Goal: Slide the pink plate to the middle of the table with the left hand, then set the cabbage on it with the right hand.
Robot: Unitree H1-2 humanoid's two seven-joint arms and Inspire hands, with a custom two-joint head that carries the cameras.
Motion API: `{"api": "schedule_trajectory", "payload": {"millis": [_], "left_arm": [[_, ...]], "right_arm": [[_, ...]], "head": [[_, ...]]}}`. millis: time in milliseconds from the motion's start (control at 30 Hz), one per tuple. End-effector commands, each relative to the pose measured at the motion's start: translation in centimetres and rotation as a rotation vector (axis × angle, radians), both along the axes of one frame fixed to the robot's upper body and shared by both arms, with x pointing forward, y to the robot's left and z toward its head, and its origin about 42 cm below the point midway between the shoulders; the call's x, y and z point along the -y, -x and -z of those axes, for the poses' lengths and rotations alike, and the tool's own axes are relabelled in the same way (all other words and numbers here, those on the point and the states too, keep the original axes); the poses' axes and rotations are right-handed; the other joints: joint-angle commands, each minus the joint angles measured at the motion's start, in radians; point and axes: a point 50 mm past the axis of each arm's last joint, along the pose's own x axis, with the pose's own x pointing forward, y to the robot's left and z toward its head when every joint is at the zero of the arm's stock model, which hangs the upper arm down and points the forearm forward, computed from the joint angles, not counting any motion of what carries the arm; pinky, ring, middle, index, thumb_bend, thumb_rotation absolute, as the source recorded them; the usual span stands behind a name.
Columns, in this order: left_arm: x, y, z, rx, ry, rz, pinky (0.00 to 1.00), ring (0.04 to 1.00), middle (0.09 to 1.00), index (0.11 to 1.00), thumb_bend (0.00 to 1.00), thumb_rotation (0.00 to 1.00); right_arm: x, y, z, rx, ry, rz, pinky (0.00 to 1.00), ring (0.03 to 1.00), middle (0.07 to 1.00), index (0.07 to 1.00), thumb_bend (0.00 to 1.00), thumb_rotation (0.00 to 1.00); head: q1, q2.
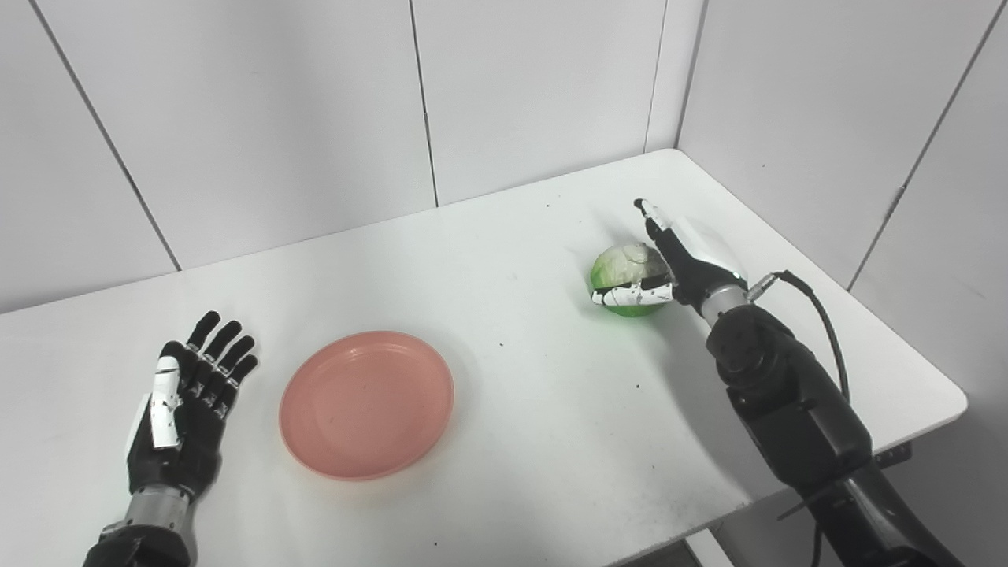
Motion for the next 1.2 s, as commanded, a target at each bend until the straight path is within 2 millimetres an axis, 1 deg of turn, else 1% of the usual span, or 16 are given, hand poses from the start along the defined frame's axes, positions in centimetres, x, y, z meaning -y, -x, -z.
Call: {"api": "schedule_trajectory", "payload": {"millis": [0,167,467,567,733,833,900,933,1033,1100,1167], "left_arm": [[-0.9,1.6,2.5,-0.107,-0.006,-0.005,0.91,0.884,0.900,0.893,0.48,1.00],[-1.2,1.7,2.4,-0.108,-0.005,-0.003,0.90,0.880,0.898,0.892,0.48,1.00],[-1.4,1.8,2.2,-0.111,-0.007,-0.002,0.90,0.883,0.899,0.893,0.48,1.00],[-1.4,1.8,2.2,-0.109,-0.007,0.000,0.90,0.881,0.897,0.892,0.48,1.00],[-1.4,1.9,2.1,-0.109,-0.009,0.003,0.90,0.884,0.899,0.897,0.48,1.00],[-1.5,1.9,2.1,-0.112,-0.008,0.002,0.91,0.886,0.900,0.895,0.48,1.00],[-1.5,1.9,2.1,-0.112,-0.012,0.000,0.91,0.887,0.899,0.894,0.48,1.00],[-1.5,1.9,2.0,-0.112,-0.012,-0.001,0.91,0.884,0.895,0.891,0.48,1.00],[-1.4,1.9,2.0,-0.110,-0.021,-0.006,0.90,0.879,0.889,0.886,0.47,1.00],[-1.4,1.9,2.0,-0.107,-0.026,-0.004,0.89,0.874,0.888,0.884,0.47,1.00],[-1.5,1.9,2.0,-0.106,-0.027,-0.001,0.88,0.873,0.887,0.883,0.47,1.00]], "right_arm": [[0.8,-0.8,-2.3,0.072,0.026,0.008,0.83,0.955,1.000,1.000,1.00,0.41],[1.2,-1.0,-2.2,0.058,0.019,0.025,0.84,0.961,1.000,1.000,1.00,0.41],[1.9,-1.7,-2.0,0.024,-0.013,0.022,0.86,0.972,1.000,1.000,1.00,0.35],[2.0,-1.8,-1.9,0.004,-0.018,0.017,0.86,0.963,0.995,1.000,1.00,0.33],[2.3,-2.3,-1.5,-0.038,-0.016,0.014,0.86,0.943,0.974,0.992,1.00,0.33],[2.4,-2.5,-1.1,-0.055,-0.018,0.018,0.84,0.919,0.949,0.968,1.00,0.33],[2.4,-2.6,-0.9,-0.064,-0.037,0.017,0.82,0.893,0.915,0.949,1.00,0.32],[2.5,-2.7,-0.8,-0.069,-0.043,0.016,0.78,0.855,0.882,0.937,1.00,0.31],[2.4,-2.8,-0.5,-0.078,-0.069,0.001,0.73,0.816,0.847,0.921,1.00,0.29],[2.5,-2.9,-0.3,-0.085,-0.073,-0.009,0.80,0.836,0.849,0.897,1.00,0.24],[2.4,-3.0,-0.2,-0.087,-0.083,-0.018,0.81,0.833,0.845,0.883,1.00,0.21]], "head": [[0.001,0.002],[0.003,0.009],[0.002,0.019],[0.002,0.019],[0.004,0.024],[0.004,0.028],[0.004,0.028],[0.004,0.028],[0.004,0.028],[0.004,0.028],[0.005,0.032]]}}
